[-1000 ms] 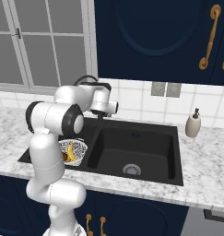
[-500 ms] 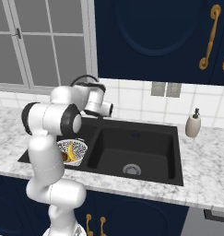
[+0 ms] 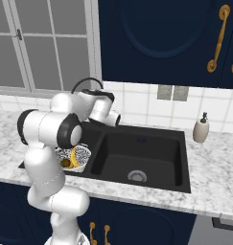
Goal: Put the colander in the sink, put the banana, mango, banana in the colander, and turn on the sink faucet and pour water over the colander.
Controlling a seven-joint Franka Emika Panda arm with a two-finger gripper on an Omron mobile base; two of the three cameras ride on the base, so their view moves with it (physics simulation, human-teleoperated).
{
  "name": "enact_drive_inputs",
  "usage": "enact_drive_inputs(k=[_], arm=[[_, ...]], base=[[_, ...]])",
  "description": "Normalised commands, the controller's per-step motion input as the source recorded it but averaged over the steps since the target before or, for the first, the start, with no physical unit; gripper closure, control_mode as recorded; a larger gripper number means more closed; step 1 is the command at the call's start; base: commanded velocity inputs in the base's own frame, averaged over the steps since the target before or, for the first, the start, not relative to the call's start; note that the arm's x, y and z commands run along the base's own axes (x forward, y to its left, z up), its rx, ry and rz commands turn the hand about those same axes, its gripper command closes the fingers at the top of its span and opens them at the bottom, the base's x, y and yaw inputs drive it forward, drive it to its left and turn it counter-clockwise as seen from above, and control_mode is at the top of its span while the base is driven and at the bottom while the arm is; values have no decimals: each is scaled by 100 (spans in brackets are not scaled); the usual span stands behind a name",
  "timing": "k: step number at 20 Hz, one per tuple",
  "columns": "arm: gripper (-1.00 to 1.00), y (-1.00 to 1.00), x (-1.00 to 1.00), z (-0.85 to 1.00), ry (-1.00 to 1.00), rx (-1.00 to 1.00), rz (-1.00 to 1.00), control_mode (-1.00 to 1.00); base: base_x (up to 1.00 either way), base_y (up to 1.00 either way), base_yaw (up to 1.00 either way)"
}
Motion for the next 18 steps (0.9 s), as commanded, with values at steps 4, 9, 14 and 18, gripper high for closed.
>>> enact_drive_inputs(k=[4, 9, 14, 18], arm=[[-100, -57, -39, 14, 0, 10, -13, -100], [-100, -56, 0, 0, -1, 2, -28, -100], [-100, -57, 0, -3, 0, 0, -29, -100], [-100, -67, 1, -9, 0, 0, -29, -100]], base=[[0, 0, 0], [0, 0, 0], [0, 0, 0], [0, 0, 0]])
